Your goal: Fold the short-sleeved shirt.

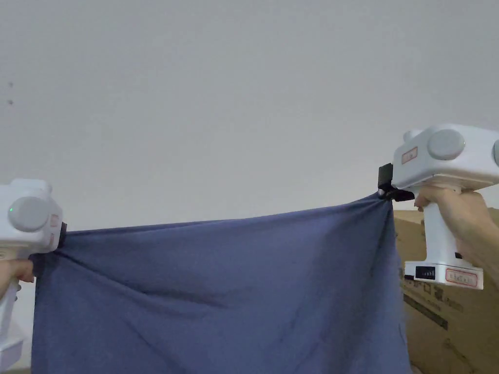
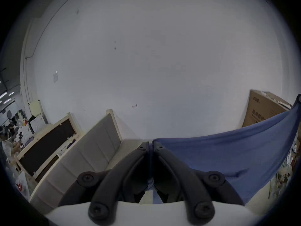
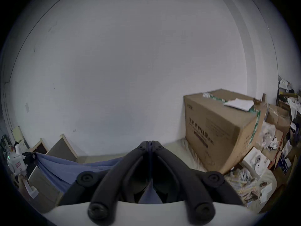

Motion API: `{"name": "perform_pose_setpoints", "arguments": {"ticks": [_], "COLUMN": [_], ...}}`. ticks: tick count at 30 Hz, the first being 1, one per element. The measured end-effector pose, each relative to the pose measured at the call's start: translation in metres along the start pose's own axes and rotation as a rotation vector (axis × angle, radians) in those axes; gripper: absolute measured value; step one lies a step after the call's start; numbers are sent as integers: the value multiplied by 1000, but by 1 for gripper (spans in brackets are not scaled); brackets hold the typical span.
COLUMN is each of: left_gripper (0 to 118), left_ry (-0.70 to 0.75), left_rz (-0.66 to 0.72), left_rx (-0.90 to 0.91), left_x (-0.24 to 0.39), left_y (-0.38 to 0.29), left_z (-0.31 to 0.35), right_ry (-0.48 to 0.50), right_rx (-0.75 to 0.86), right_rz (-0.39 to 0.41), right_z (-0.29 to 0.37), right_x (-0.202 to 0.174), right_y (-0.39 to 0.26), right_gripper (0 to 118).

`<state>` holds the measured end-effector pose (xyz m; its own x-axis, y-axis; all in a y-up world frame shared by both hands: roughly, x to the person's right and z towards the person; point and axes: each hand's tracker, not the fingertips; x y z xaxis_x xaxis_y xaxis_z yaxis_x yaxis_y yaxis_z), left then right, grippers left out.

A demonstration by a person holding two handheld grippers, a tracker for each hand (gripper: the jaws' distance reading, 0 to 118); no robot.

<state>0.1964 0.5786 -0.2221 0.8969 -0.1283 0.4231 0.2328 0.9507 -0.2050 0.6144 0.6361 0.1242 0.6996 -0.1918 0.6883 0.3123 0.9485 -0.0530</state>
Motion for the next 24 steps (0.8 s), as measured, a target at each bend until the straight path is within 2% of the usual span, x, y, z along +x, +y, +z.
{"name": "perform_pose_setpoints", "arguments": {"ticks": [6,11,16,19,23,24], "left_gripper": [3,3,3,3,3,3], "left_ry": [68,79,93,92,94,89], "left_rz": [24,-22,-45,-72,-133,-139], "left_rx": [186,149,42,-84,-269,-314], "left_x": [3,13,28,39,59,47], "left_y": [28,4,-79,-148,-247,-192], "left_z": [-9,-46,-108,-153,-198,-167], "right_ry": [23,16,-3,-11,-49,-59], "right_rx": [89,48,-125,-256,-462,-499], "right_rz": [54,77,110,90,132,127], "right_z": [4,-28,-99,-148,-204,-213], "right_x": [-16,-19,-14,-7,1,4], "right_y": [34,9,-66,-131,-233,-258], "right_gripper": [5,5,5,5,5,5]}}
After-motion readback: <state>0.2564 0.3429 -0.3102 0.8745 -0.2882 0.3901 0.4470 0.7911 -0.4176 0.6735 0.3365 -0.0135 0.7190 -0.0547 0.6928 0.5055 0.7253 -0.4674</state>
